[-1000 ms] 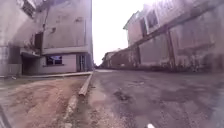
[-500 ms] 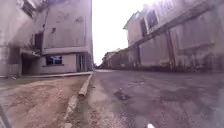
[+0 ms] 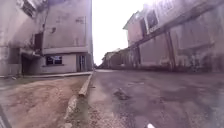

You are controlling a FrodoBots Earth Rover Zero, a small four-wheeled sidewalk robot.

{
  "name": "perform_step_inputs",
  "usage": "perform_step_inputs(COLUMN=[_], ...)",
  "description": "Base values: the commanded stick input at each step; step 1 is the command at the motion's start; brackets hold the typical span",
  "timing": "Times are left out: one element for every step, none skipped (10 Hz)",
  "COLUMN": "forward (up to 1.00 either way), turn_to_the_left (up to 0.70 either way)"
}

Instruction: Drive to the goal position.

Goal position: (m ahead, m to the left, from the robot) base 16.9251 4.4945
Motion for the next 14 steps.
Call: perform_step_inputs(forward=[0.70, 0.70, 0.70, 0.70, 0.70, 0.70, 0.70, 0.70, 0.70, 0.70, 0.70, 0.70, 0.70, 0.70], turn_to_the_left=[-0.15, 0.00, 0.00, -0.18, -0.28, -0.03, 0.00, 0.00, 0.00, 0.00, 0.00, 0.00, 0.00, 0.00])
